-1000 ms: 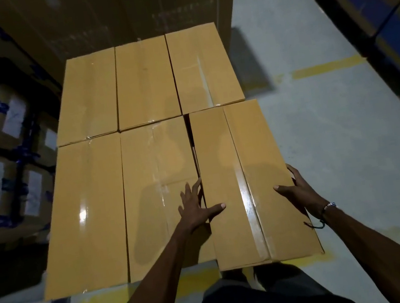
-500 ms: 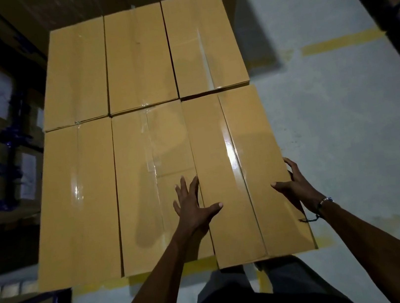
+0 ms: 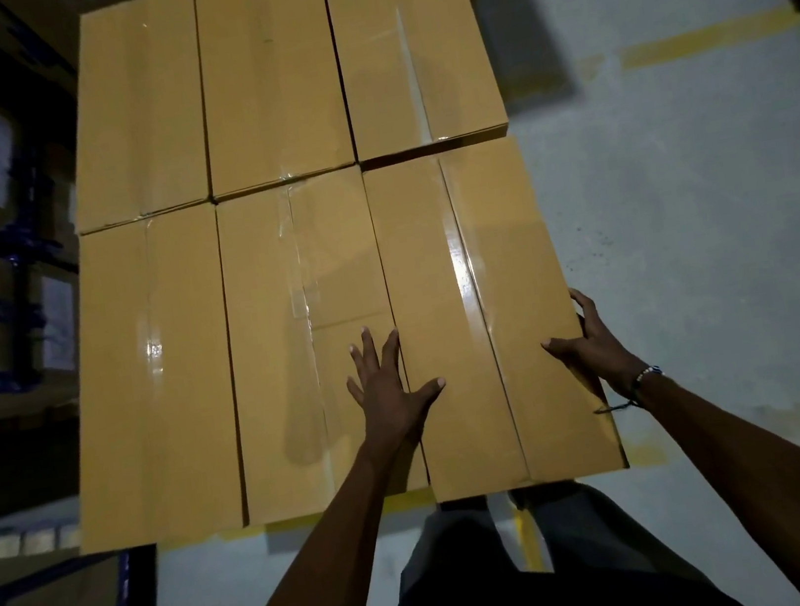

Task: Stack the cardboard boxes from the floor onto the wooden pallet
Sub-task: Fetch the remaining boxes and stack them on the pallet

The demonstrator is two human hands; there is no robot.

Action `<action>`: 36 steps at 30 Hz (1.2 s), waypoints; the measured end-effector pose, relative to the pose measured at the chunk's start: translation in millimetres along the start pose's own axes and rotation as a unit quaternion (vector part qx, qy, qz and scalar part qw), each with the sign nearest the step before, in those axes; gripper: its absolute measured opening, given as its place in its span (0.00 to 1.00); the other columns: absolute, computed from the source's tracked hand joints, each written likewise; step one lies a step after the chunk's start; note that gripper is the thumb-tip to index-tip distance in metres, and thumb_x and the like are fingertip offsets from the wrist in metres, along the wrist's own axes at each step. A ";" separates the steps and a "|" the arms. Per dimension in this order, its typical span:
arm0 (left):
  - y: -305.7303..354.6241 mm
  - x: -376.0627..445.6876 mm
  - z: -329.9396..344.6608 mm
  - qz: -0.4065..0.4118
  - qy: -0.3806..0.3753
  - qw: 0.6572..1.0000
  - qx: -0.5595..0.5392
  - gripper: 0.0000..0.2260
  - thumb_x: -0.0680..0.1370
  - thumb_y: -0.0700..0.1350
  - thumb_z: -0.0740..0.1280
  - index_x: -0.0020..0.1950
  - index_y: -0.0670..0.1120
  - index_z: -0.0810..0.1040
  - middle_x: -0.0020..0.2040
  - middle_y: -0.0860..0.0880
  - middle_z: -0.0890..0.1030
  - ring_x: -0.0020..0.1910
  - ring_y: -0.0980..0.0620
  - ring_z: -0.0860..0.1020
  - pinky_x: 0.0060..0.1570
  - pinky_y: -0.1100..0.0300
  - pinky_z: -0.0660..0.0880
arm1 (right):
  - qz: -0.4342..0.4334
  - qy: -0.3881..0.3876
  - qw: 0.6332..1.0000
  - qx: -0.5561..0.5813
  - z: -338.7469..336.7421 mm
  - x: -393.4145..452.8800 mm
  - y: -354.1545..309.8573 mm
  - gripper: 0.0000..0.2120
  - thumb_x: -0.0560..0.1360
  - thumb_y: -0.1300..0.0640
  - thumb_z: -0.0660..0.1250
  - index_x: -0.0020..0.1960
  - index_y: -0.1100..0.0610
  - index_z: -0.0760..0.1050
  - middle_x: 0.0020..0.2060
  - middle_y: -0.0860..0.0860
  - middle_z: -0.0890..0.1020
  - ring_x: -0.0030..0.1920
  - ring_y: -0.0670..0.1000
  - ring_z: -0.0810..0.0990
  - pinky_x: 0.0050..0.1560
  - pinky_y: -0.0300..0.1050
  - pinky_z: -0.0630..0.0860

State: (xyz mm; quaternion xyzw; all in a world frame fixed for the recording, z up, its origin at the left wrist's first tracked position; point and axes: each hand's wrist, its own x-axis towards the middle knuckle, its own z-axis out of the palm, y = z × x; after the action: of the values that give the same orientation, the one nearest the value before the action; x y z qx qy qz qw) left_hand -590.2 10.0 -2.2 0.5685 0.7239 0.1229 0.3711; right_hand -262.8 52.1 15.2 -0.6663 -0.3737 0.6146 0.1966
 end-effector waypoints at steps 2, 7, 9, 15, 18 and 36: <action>-1.0 -1.0 1.3 0.007 0.006 1.000 0.000 0.49 0.71 0.69 0.74 0.85 0.56 0.54 0.85 0.51 0.37 0.83 0.43 0.35 0.75 0.30 0.38 | -0.011 0.011 1.000 -0.023 0.3 -1.8 2.0 0.43 0.76 0.55 0.76 0.78 0.37 0.53 0.74 0.53 0.71 0.67 0.58 0.76 0.66 0.64 0.75; 1.5 -5.5 -3.0 0.030 -0.003 0.999 0.018 0.47 0.72 0.72 0.70 0.85 0.58 0.54 0.86 0.48 0.39 0.83 0.39 0.36 0.74 0.27 0.39 | -0.064 0.045 0.992 -0.098 11.1 -19.2 -2.4 0.42 0.77 0.45 0.74 0.82 0.43 0.53 0.75 0.50 0.72 0.70 0.58 0.74 0.70 0.61 0.72; 3.7 -9.0 -5.7 0.038 -0.014 0.998 0.046 0.43 0.75 0.68 0.70 0.85 0.58 0.56 0.86 0.48 0.41 0.83 0.38 0.38 0.74 0.26 0.41 | -0.072 0.065 0.989 -0.112 17.6 -30.5 -2.9 0.40 0.78 0.50 0.73 0.82 0.48 0.53 0.74 0.53 0.73 0.69 0.58 0.74 0.67 0.54 0.71; -3.8 -37.9 -9.0 0.079 -0.071 0.989 0.102 0.41 0.76 0.62 0.73 0.84 0.57 0.57 0.86 0.49 0.42 0.84 0.39 0.41 0.76 0.27 0.46 | -0.055 0.093 0.986 -0.129 27.9 -75.7 17.3 0.40 0.76 0.56 0.76 0.80 0.51 0.58 0.72 0.55 0.74 0.68 0.60 0.74 0.66 0.54 0.71; -16.9 -61.8 -7.4 0.107 -0.097 0.982 0.122 0.44 0.74 0.63 0.75 0.85 0.57 0.57 0.86 0.48 0.41 0.84 0.40 0.41 0.77 0.28 0.46 | -0.023 0.105 0.984 -0.140 29.7 -99.3 36.9 0.42 0.73 0.54 0.78 0.80 0.50 0.59 0.72 0.55 0.74 0.68 0.61 0.75 0.69 0.59 0.73; -60.0 -103.6 -7.3 0.195 -0.123 0.961 0.150 0.52 0.70 0.63 0.79 0.85 0.56 0.53 0.86 0.46 0.42 0.84 0.41 0.40 0.79 0.35 0.45 | -0.012 0.157 0.983 -0.097 47.7 -149.6 78.7 0.39 0.75 0.54 0.76 0.80 0.49 0.61 0.71 0.55 0.75 0.65 0.60 0.77 0.62 0.66 0.78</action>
State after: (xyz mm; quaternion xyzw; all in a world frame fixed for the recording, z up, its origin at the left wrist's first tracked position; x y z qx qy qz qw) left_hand -630.9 -102.3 8.1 0.7587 0.5575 0.0125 0.3368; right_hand -283.5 -118.6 51.1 -0.7656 -0.4044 0.4609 0.1947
